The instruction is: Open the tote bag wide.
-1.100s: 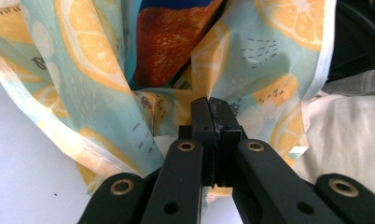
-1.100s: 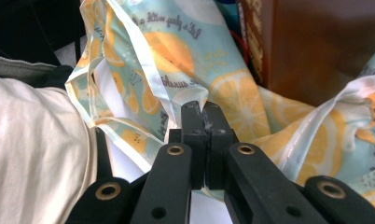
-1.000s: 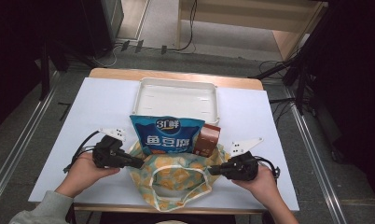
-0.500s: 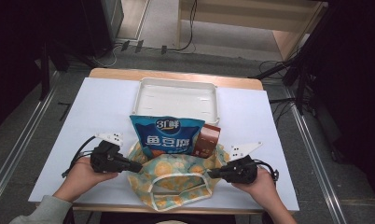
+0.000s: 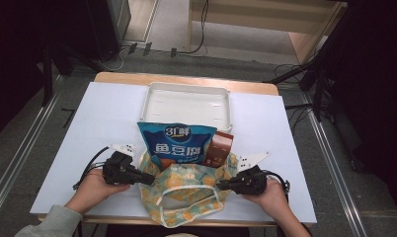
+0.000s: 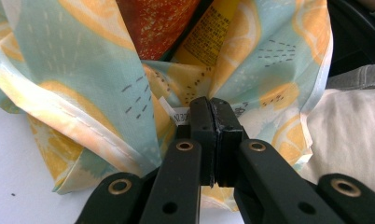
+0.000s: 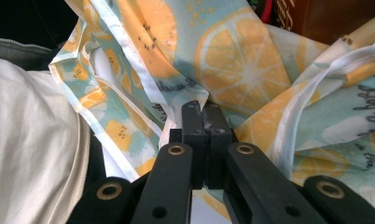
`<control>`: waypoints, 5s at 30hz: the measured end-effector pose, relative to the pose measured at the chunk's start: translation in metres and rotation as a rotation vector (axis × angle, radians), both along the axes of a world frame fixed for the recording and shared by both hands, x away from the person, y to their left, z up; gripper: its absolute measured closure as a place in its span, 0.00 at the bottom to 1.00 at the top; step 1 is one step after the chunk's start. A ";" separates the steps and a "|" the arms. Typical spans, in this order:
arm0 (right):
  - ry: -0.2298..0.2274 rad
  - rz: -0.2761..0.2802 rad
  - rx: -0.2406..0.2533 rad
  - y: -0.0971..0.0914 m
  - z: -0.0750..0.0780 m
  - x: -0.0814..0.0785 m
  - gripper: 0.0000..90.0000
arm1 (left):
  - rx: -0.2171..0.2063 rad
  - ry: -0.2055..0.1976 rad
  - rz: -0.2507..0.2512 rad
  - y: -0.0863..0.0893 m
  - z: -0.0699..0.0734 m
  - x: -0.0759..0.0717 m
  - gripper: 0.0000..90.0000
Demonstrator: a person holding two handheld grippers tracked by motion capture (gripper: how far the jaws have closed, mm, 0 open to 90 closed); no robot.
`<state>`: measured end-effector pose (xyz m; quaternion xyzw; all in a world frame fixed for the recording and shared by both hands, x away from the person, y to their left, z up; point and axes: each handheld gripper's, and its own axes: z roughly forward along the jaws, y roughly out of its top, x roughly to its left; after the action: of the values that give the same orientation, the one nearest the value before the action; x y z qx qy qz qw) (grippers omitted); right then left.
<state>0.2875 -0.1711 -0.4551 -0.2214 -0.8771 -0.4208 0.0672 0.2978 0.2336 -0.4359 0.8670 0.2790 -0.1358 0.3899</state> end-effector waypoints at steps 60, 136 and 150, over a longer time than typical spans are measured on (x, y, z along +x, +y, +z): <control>-0.058 -0.032 -0.020 0.006 0.031 0.016 0.59 | 0.048 -0.056 -0.024 -0.024 0.031 0.016 0.68; -0.002 0.052 -0.046 0.002 -0.028 0.010 1.00 | 0.045 0.060 0.038 -0.002 -0.035 0.005 1.00; 0.006 -0.034 -0.027 -0.015 -0.030 0.006 1.00 | 0.064 0.057 0.064 0.004 -0.032 0.006 0.99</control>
<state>0.2935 -0.1862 -0.4853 -0.2386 -0.8785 -0.4095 0.0596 0.3037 0.2381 -0.4683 0.8655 0.3216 -0.1390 0.3580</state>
